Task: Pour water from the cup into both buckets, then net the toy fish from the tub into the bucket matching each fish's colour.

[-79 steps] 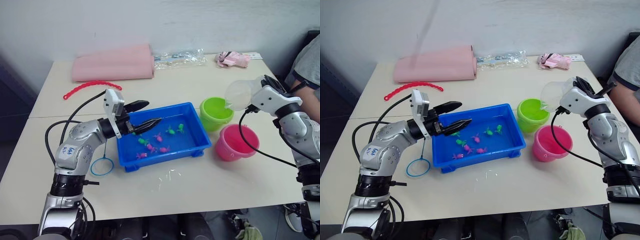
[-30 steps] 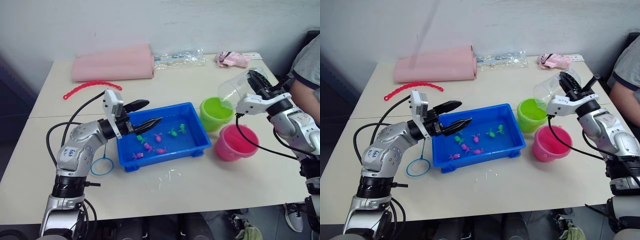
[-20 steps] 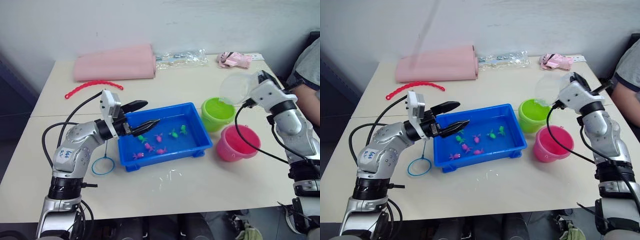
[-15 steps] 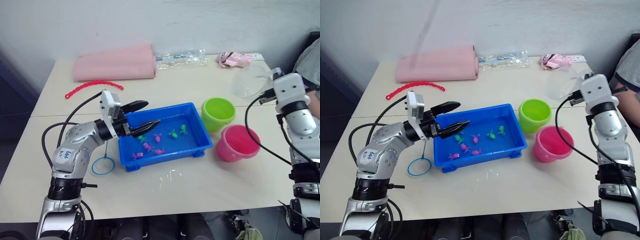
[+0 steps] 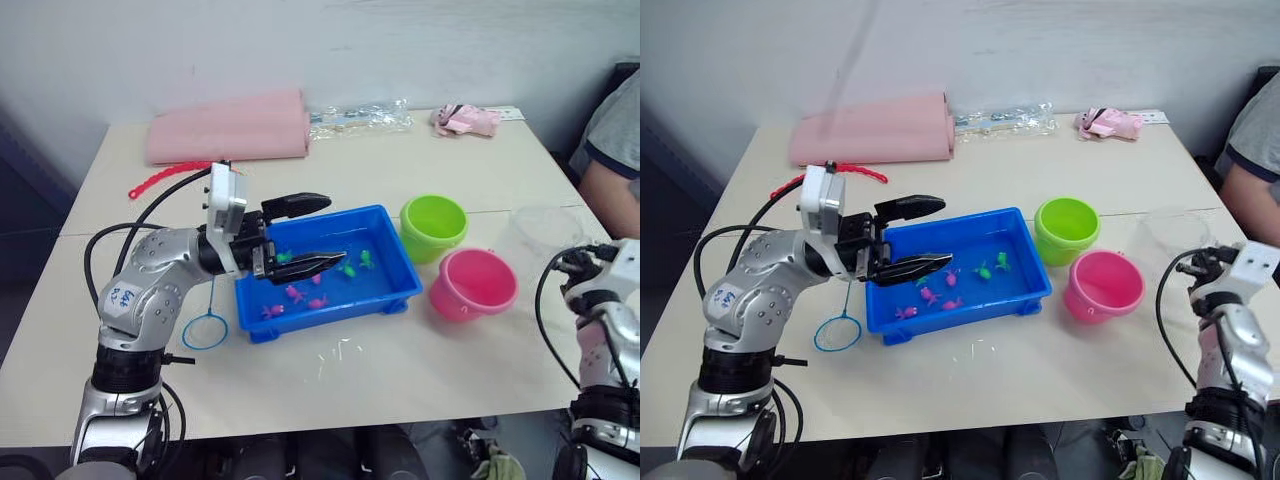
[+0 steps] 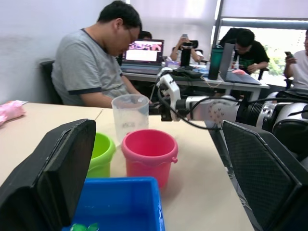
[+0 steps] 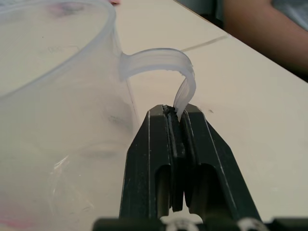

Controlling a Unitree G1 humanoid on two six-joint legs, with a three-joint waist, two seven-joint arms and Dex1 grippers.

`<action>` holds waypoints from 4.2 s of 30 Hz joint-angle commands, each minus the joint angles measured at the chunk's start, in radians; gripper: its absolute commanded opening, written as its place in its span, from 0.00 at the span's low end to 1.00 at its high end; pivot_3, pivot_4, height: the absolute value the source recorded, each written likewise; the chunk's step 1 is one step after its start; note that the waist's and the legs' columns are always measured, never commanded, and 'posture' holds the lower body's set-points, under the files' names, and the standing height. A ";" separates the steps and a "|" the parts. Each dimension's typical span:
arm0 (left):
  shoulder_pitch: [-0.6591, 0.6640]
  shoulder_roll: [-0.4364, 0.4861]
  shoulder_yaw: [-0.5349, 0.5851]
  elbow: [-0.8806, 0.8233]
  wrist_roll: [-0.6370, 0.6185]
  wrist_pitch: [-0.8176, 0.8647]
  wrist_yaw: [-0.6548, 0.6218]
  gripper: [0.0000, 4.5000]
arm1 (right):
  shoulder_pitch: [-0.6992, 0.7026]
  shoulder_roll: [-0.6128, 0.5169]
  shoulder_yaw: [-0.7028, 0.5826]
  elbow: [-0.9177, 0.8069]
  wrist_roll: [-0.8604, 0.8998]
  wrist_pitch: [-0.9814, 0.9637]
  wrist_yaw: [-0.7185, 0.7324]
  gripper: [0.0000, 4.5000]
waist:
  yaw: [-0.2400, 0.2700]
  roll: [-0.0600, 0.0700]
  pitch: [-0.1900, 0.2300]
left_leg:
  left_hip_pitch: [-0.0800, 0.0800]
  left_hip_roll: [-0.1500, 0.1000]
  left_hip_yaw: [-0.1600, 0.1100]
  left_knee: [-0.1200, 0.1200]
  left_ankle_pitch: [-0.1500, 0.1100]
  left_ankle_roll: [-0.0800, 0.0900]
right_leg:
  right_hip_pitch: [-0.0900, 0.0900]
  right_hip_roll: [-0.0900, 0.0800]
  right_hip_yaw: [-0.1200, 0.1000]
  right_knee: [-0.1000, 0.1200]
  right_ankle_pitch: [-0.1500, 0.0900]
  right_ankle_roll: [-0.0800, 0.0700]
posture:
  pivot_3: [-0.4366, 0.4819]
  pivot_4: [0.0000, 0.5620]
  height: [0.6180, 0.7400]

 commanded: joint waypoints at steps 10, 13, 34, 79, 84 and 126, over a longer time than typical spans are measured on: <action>-0.037 0.009 -0.004 0.004 -0.008 0.004 -0.025 1.00 | 0.035 0.021 -0.021 0.076 0.000 -0.162 -0.028 0.25 | 0.005 0.000 0.000 | 0.000 0.000 0.000 0.000 0.000 0.000 | 0.000 0.000 0.000 0.000 0.000 0.000 | 0.48 0.27 1.00; -0.031 0.020 0.003 0.012 -0.006 0.004 -0.030 1.00 | 0.110 0.017 -0.031 -0.009 0.013 -0.130 -0.017 0.57 | 0.010 0.000 0.000 | 0.000 0.000 -0.001 -0.001 0.000 0.000 | 0.000 0.000 0.000 -0.001 0.000 0.000 | 0.48 0.27 1.00; 0.370 0.144 0.361 0.015 0.101 -0.221 0.104 1.00 | 0.566 -0.195 -0.167 -0.838 0.340 0.045 0.396 0.99 | 0.006 0.000 0.000 | 0.002 0.002 0.000 -0.003 -0.004 0.001 | 0.000 0.000 0.008 -0.001 0.001 0.000 | 0.48 0.27 1.00; 0.307 0.026 0.234 -0.026 0.296 0.621 0.922 1.00 | 0.366 -0.222 0.305 -0.774 0.168 -0.277 0.961 0.99 | 0.052 -0.019 0.001 | 0.000 0.000 0.000 -0.002 -0.008 0.001 | 0.000 -0.007 -0.005 -0.006 0.003 -0.002 | 0.48 0.27 1.00; 0.264 -0.035 0.121 0.057 0.355 0.589 0.925 1.00 | 0.379 -0.225 0.294 -0.792 0.167 -0.279 0.941 0.99 | 0.056 -0.019 0.001 | 0.000 0.000 0.000 -0.001 -0.008 0.000 | 0.000 -0.005 -0.005 -0.006 0.003 -0.002 | 0.48 0.27 1.00; -0.033 0.441 -0.043 0.269 0.307 -0.326 -0.479 0.02 | 0.296 -0.422 0.360 -1.134 0.364 0.377 0.609 1.00 | 0.056 -0.013 -0.001 | -0.015 0.000 -0.006 0.004 -0.009 -0.002 | -0.008 -0.015 -0.005 -0.008 0.003 -0.003 | 0.48 0.27 1.00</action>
